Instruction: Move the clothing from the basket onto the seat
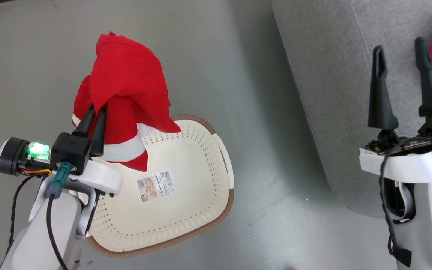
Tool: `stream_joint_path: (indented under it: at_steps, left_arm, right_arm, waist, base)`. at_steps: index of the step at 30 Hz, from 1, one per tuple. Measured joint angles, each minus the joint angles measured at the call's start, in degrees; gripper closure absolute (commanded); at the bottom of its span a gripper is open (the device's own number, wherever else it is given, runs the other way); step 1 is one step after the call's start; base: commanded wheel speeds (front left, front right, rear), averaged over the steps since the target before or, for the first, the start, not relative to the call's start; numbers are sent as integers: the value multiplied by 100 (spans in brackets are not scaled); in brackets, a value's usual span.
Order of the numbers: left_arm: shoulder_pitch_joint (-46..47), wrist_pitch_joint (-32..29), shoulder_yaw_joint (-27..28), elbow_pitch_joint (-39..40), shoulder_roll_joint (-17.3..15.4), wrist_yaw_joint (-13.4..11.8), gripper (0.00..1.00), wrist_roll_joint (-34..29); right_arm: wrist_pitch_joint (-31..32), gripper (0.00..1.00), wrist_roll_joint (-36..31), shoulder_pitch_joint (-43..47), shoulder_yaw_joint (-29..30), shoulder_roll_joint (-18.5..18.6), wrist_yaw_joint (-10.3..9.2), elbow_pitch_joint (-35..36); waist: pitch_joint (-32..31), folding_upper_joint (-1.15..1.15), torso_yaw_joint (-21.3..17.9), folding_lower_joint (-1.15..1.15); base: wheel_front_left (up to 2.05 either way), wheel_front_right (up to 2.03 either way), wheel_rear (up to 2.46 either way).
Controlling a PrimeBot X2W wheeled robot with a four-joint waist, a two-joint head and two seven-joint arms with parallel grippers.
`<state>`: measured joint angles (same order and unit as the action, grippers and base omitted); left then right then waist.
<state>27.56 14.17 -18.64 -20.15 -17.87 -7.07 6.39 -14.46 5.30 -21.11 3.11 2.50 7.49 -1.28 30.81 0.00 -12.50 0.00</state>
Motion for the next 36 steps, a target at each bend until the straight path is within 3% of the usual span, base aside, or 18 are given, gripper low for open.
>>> stream_joint_path:
  at_steps: [14,36]
  left_arm:
    - [-424,5,79,659,-71,-5,100,21]
    - [-1081,5,38,1043,-188,62,100,115]
  right_arm:
    - [0,0,-377,144,-268,7,0,-527]
    - [89,0,-321,444,-1619,381,0,-1459]
  waist:
    - [-760,0,226,0]
    - [-2059,0,571,0]
  base:
    - [0,0,0]
    - [0,0,0]
